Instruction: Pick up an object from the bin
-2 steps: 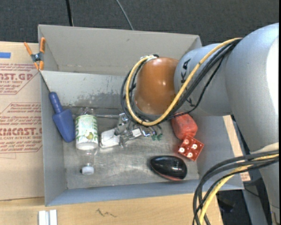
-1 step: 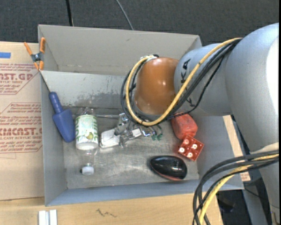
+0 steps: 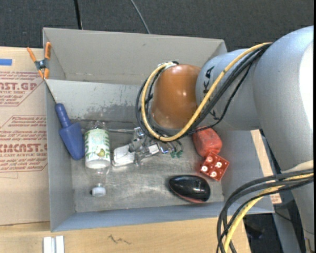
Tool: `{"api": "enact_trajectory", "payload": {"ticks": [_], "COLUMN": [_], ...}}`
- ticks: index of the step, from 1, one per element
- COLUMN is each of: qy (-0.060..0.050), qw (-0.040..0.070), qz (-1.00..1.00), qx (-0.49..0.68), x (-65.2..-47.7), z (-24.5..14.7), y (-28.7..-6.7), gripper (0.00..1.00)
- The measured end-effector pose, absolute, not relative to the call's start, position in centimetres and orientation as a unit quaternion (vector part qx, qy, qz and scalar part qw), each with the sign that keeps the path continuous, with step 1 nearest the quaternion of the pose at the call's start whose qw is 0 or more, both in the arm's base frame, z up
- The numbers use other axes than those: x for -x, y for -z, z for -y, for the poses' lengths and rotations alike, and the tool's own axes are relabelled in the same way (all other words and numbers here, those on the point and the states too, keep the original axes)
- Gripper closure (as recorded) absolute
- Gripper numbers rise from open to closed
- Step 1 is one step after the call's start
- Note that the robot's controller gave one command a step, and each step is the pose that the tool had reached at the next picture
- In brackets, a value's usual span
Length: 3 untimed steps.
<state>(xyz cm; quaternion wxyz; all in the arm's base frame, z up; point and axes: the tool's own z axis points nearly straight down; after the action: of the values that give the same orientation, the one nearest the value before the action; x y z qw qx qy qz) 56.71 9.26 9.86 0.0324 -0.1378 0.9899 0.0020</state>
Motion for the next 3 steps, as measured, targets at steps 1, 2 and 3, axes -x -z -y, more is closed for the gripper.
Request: {"api": "enact_trajectory", "payload": {"ticks": [1,2,3], "qy": [-0.002,-0.002,-0.002], "qw": [0.032,0.032,0.032], "qz": [-0.99,-0.99,-0.99], "qx": [0.138,0.138,0.138], "x": [-56.71,-56.71,-56.71], "z": [-9.26,-9.26,-9.26], "y": [-9.86,-9.86,-9.86], "gripper": [1.0,1.0,1.0]}}
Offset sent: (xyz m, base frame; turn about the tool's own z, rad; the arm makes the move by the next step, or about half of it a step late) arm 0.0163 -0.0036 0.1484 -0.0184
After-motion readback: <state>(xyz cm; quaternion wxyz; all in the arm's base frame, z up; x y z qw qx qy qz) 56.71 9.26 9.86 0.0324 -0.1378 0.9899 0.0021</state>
